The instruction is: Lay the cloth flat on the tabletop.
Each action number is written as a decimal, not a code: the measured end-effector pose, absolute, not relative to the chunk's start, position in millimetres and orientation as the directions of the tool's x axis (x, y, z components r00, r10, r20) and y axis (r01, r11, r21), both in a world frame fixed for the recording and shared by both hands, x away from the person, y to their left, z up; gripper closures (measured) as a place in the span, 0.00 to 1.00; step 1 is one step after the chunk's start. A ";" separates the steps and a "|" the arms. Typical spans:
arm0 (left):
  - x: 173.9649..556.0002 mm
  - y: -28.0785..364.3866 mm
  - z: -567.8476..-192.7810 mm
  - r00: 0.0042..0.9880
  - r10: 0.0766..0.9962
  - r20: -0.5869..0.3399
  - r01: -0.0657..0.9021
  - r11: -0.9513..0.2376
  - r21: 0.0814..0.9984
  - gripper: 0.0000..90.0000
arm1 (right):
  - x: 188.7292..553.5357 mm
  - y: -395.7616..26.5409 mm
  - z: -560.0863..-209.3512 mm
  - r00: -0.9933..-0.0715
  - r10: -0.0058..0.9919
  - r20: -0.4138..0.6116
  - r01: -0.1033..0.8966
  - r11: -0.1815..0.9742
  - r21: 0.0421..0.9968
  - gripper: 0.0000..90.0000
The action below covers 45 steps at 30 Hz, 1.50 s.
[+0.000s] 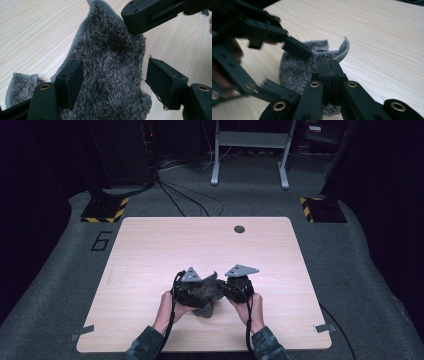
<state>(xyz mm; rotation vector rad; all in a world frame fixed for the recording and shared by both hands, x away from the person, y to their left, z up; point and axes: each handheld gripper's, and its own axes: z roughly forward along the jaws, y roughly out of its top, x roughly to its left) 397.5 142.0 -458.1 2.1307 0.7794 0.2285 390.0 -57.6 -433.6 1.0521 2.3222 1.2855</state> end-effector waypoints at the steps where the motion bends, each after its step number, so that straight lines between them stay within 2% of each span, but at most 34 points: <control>1: 397.9 140.9 -459.8 0.782 0.616 -0.096 0.450 -0.451 0.770 0.33 | 389.9 -56.6 -432.4 -0.695 0.712 0.101 0.459 0.331 0.825 1.00; 4: 398.4 138.5 -465.2 0.768 0.633 -0.097 0.457 -0.435 0.776 0.34 | 390.4 -55.0 -430.7 -0.704 0.700 0.116 0.456 0.322 0.830 1.00; 7: 399.7 136.1 -470.7 0.762 0.636 -0.120 0.471 -0.418 0.777 0.48 | 389.1 -54.1 -429.7 -0.704 0.697 0.133 0.463 0.309 0.831 1.00; 8: 400.1 135.3 -472.1 0.763 0.635 -0.122 0.474 -0.420 0.774 0.57 | 389.1 -54.2 -429.6 -0.706 0.695 0.132 0.459 0.308 0.833 1.00; 13: 402.3 131.3 -477.3 0.770 0.626 -0.122 0.475 -0.435 0.765 0.87 | 389.5 -55.8 -429.8 -0.707 0.694 0.137 0.459 0.303 0.835 1.00; 15: 402.5 131.7 -477.1 0.771 0.625 -0.122 0.472 -0.433 0.768 0.94 | 389.1 -56.8 -430.2 -0.704 0.695 0.146 0.467 0.298 0.833 0.99; 16: 402.9 133.5 -476.4 0.774 0.623 -0.117 0.465 -0.433 0.772 0.94 | 389.0 -57.6 -430.4 -0.703 0.697 0.144 0.463 0.294 0.836 0.98; 20: 400.6 148.0 -471.3 0.746 0.646 -0.159 0.476 -0.351 0.806 0.95 | 389.7 -67.7 -430.5 -0.680 0.716 0.157 0.468 0.259 0.845 0.82; 23: 395.9 165.8 -467.3 0.720 0.664 -0.203 0.482 -0.268 0.834 0.94 | 392.6 -77.8 -433.8 -0.652 0.741 0.158 0.482 0.245 0.841 0.77; 27: 386.0 188.6 -465.0 0.696 0.681 -0.228 0.478 -0.202 0.855 0.93 | 400.0 -77.5 -445.4 -0.645 0.748 0.157 0.522 0.280 0.806 0.69; 31: 377.7 204.8 -467.9 0.663 0.701 -0.264 0.490 -0.140 0.860 0.91 | 409.5 -50.5 -462.2 -0.673 0.721 0.165 0.555 0.344 0.758 0.60; 38: 367.6 224.0 -473.6 0.610 0.751 -0.253 0.486 -0.102 0.868 0.89 | 418.7 -11.6 -483.9 -0.722 0.675 0.152 0.549 0.426 0.719 0.56; 40: 365.5 228.5 -476.3 0.594 0.761 -0.261 0.497 -0.092 0.863 0.89 | 420.3 -2.2 -490.7 -0.718 0.674 0.173 0.576 0.436 0.692 0.56; 45: 361.7 239.3 -484.7 0.545 0.788 -0.285 0.521 -0.052 0.852 0.89 | 421.2 14.0 -501.4 -0.735 0.661 0.152 0.571 0.482 0.665 0.66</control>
